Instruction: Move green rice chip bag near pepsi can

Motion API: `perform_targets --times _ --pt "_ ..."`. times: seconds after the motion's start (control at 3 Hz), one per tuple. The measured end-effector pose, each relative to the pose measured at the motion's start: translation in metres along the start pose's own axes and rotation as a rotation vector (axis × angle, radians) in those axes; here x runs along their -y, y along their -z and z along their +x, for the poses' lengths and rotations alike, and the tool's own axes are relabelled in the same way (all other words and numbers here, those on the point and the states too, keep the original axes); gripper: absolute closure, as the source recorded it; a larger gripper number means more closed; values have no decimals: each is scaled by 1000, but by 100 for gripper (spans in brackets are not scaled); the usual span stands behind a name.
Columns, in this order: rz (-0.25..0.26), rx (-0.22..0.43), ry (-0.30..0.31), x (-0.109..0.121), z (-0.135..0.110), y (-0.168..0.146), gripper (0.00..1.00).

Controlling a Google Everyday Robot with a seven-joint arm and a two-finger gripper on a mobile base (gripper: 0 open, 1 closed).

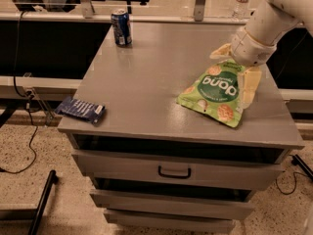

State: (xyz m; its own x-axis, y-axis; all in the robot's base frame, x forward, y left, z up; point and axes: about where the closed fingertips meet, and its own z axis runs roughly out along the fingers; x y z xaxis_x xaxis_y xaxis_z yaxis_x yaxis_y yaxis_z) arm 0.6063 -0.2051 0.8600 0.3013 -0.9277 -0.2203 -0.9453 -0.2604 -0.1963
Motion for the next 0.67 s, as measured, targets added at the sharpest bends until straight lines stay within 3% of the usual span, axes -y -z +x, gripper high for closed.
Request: perform_targets --times 0.33,0.67 --pt "-12 58 24 -3 -9 -19 24" --pt "-3 105 44 -4 -22 -18 47"
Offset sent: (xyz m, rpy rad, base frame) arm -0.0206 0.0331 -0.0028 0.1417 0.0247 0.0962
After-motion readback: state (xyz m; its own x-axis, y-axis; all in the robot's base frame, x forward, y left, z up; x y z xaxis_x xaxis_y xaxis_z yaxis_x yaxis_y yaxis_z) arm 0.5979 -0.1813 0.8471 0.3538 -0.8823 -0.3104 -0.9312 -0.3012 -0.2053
